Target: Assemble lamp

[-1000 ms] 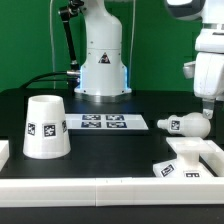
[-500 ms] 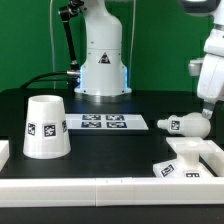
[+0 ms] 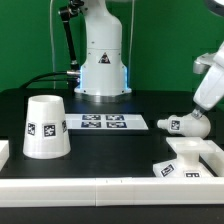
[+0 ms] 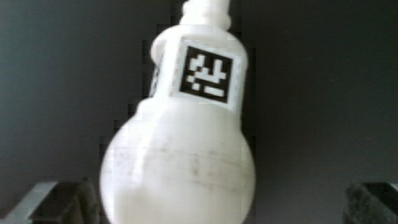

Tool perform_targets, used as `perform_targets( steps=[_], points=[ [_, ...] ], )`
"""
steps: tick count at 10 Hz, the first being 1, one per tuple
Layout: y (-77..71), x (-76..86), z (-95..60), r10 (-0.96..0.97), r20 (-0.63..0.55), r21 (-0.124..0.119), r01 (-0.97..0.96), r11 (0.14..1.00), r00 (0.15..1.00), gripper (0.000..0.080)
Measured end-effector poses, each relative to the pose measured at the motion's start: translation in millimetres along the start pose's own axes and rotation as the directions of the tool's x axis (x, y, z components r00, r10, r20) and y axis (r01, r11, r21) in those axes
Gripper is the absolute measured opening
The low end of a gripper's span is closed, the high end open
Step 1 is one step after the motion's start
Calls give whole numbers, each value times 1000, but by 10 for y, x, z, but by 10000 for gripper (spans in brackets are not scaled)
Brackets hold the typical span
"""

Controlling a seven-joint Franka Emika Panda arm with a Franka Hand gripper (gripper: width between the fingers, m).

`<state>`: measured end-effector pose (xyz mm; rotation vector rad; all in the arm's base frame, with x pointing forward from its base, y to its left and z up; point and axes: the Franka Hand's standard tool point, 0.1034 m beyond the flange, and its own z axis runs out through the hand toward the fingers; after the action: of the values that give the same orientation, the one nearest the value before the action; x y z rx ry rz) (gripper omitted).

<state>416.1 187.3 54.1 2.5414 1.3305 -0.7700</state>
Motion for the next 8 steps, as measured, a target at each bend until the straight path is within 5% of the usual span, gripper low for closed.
perform_targets(
  steps=[6, 8],
  points=[
    [46, -64, 25, -12, 362, 70, -15, 997, 932, 699],
    [46, 18, 120, -18, 364, 77, -11, 997, 931, 699]
  ],
)
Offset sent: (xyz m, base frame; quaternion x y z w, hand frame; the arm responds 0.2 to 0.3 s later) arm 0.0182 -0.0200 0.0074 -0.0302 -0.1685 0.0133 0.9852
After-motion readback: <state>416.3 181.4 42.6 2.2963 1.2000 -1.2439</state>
